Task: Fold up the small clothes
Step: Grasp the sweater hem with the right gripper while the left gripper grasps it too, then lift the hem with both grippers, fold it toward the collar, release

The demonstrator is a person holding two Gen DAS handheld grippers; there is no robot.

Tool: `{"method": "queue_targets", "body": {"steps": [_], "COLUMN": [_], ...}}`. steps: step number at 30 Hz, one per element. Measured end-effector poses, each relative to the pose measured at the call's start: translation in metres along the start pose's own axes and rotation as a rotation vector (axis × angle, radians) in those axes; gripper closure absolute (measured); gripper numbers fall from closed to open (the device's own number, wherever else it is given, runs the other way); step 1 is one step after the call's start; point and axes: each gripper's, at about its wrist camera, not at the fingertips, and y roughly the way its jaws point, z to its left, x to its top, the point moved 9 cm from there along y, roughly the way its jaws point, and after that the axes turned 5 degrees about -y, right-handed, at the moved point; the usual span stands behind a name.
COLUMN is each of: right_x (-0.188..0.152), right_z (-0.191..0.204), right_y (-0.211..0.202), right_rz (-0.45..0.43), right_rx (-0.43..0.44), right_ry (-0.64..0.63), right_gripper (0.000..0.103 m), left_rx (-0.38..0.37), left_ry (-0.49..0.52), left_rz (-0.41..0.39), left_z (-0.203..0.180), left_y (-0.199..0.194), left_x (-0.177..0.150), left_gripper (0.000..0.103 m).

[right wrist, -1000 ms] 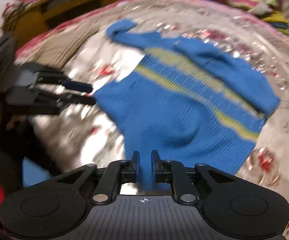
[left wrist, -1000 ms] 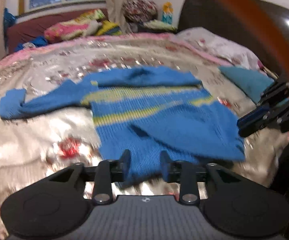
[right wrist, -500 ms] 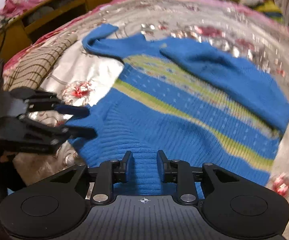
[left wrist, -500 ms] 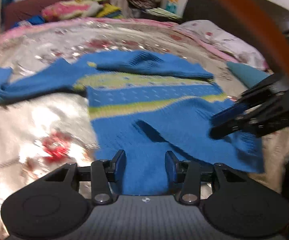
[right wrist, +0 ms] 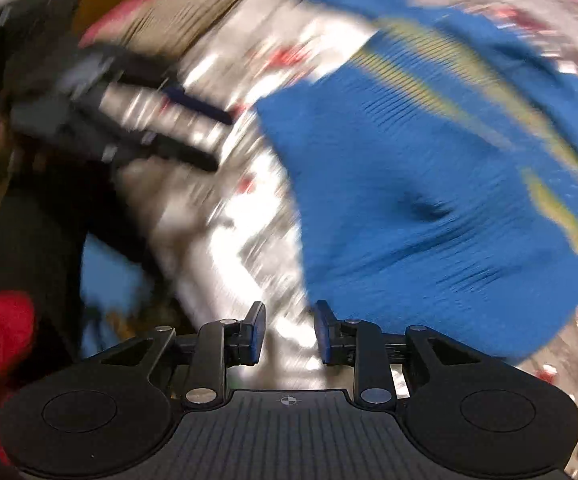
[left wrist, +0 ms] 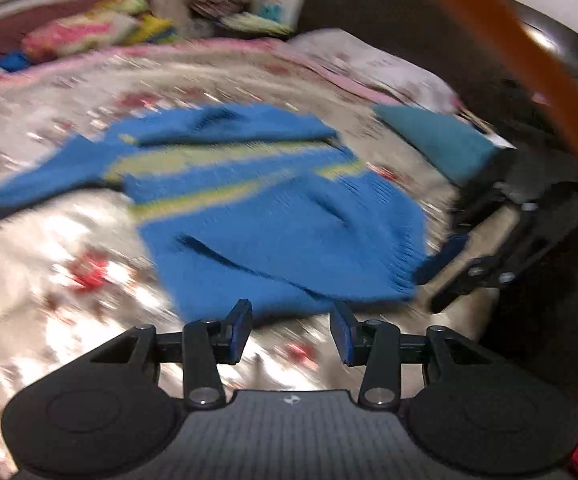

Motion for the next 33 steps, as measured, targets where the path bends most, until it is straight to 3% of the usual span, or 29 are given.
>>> {"method": "queue_targets", "body": {"steps": [3,6,10,13,14,15,16,18,23,27,33], "right_x": [0.003,-0.003,-0.009,-0.006,-0.005,-0.004,-0.003,-0.004,-0.017,-0.034,-0.039], "right_z": [-0.006,-0.001,-0.013,-0.026,-0.029,-0.030,-0.030,-0.033,-0.020,0.004,0.009], "right_y": [-0.012,-0.010,-0.003,0.002,0.006,0.007,0.009,0.008,-0.012,-0.027,-0.040], "right_rz": [-0.081,-0.085,-0.087,-0.100,-0.090,-0.085,-0.081,-0.067,-0.062,-0.026,-0.053], "right_rx": [-0.068,-0.155,-0.290,-0.296,-0.295,-0.290,-0.284,-0.259,-0.203,-0.167,-0.226], "right_ry": [0.054,0.023,0.012,0.061,0.073,0.080,0.088,0.120,0.148,0.093,0.056], "right_gripper": [0.071,0.064,0.064,0.070,0.071,0.081,0.093,0.103,0.103,0.103,0.103], "left_rx": [0.099,0.161,0.211,0.234,0.225,0.205,0.182,0.146,0.031,-0.025,0.036], "left_ry": [-0.007,-0.010,-0.013,0.005,0.000,-0.008,-0.017,-0.021,-0.015,0.007,0.020], "left_rz": [-0.047,-0.056,-0.039,-0.005,0.010,0.026,0.042,0.059,0.104,0.126,0.067], "left_z": [0.014,0.022,0.031,0.032,0.033,0.033,0.032,0.029,0.012,-0.001,-0.005], "left_y": [0.014,0.033,0.050,0.057,0.058,0.060,0.061,0.058,0.034,0.005,-0.011], "left_x": [0.011,0.016,0.013,0.008,0.007,0.004,0.003,0.000,-0.011,-0.026,-0.024], "left_gripper": [0.054,0.052,0.052,0.053,0.059,0.071,0.074,0.081,0.088,0.090,0.089]}}
